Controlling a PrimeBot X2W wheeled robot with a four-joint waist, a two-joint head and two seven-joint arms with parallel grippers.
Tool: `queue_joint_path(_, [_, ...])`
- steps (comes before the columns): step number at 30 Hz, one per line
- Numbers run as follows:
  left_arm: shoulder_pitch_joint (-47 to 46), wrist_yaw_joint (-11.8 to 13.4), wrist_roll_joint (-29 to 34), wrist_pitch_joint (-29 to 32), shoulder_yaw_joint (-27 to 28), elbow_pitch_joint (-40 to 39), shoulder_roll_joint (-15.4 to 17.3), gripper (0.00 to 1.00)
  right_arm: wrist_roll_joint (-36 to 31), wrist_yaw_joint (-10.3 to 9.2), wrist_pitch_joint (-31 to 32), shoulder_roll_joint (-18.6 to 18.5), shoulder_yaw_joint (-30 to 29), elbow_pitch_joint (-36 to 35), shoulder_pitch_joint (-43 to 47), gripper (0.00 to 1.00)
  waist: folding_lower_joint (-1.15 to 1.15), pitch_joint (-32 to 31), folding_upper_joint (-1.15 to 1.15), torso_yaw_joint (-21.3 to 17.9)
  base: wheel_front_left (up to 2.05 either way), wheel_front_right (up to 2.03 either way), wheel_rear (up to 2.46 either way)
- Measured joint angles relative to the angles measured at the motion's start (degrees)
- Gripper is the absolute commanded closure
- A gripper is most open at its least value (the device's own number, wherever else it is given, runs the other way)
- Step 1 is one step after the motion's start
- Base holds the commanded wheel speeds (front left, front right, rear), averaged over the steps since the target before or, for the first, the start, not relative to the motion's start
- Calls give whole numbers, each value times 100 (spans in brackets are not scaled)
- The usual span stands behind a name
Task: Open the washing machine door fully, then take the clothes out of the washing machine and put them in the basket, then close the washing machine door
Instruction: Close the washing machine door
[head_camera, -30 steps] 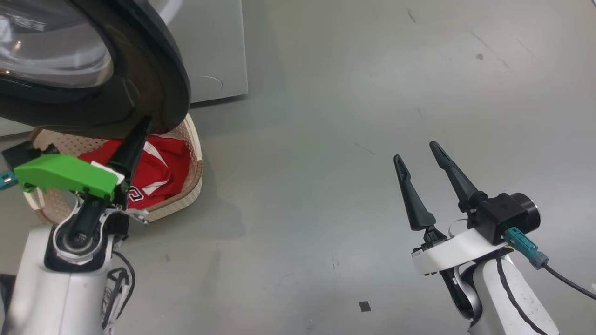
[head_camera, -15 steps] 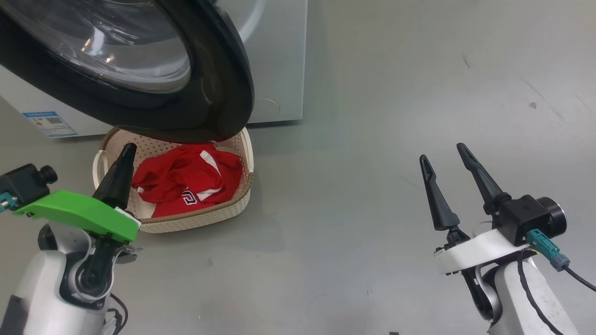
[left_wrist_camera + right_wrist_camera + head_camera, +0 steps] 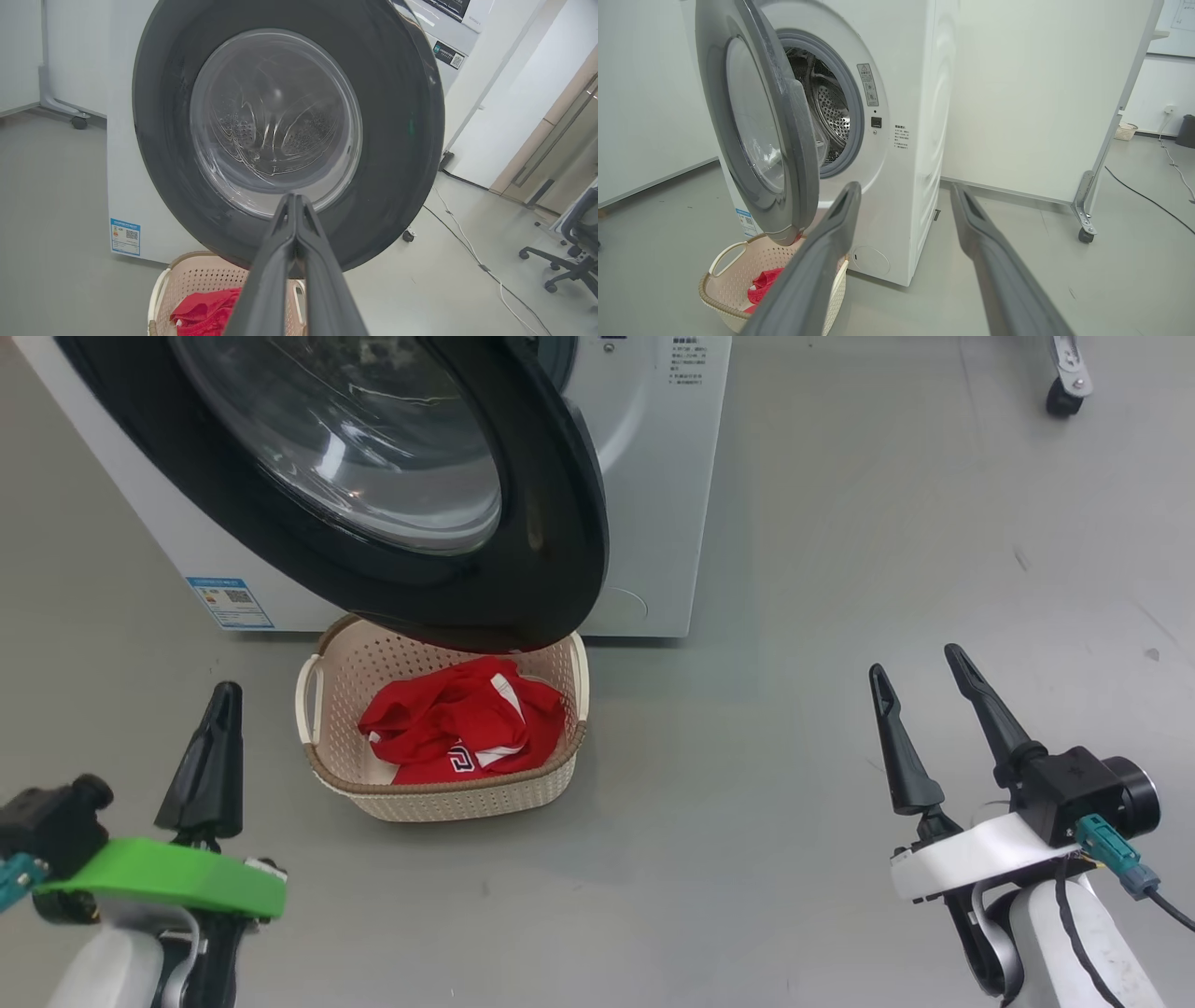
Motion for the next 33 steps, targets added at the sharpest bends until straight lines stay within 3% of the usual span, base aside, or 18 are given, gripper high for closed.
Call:
queue_joint_path(4, [321, 0, 423, -365, -101, 59, 112, 100, 1, 5, 0, 10, 10, -3, 31, 0, 0, -127, 0, 107, 0, 0, 0])
queue_joint_path(12, [643, 3, 831, -363, -66, 127, 25, 100, -30, -31, 0, 51, -24, -4, 125, 0, 0, -232, 0, 202, 0, 0, 0])
queue_joint_path(15, [647, 5, 1063, -363, -58, 122, 18, 51, -30, -31, 0, 54, -22, -4, 127, 0, 0, -234, 0, 206, 0, 0, 0])
queue_joint_path(16, [675, 5, 1066, -363, -40, 124, -40, 0, -30, -30, 0, 66, -15, -4, 133, 0, 0, -235, 0, 209, 0, 0, 0])
queue_joint_path(33, [814, 11, 1724, -363, 332, -12, -376, 0, 85, -12, 0, 148, -13, 4, 230, 0, 0, -233, 0, 211, 0, 0, 0])
